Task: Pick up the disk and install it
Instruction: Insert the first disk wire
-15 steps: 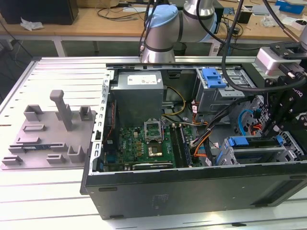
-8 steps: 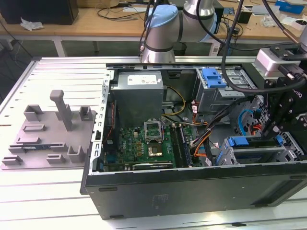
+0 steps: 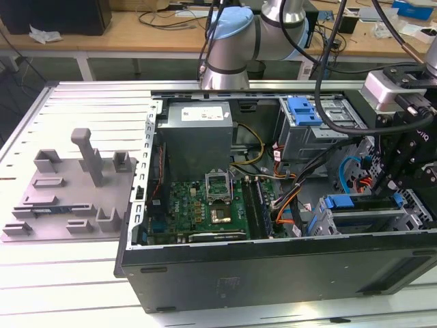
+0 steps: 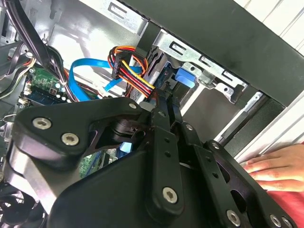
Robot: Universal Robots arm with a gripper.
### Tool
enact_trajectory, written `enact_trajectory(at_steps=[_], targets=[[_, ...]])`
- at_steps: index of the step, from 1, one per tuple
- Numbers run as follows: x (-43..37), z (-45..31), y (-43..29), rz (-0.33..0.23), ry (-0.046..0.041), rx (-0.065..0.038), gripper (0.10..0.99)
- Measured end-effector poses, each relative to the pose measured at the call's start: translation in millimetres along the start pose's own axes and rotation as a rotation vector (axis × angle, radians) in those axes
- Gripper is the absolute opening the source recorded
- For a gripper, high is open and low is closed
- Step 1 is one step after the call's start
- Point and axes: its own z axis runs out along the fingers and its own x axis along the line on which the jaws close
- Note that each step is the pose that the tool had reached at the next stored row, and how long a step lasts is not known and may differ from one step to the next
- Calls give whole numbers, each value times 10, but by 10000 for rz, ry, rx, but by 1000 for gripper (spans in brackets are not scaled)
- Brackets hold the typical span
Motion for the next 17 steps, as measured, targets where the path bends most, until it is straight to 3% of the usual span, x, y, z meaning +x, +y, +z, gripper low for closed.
enact_trajectory(at_steps=[17], targets=[[-5,23,0,0,-1,0,165]])
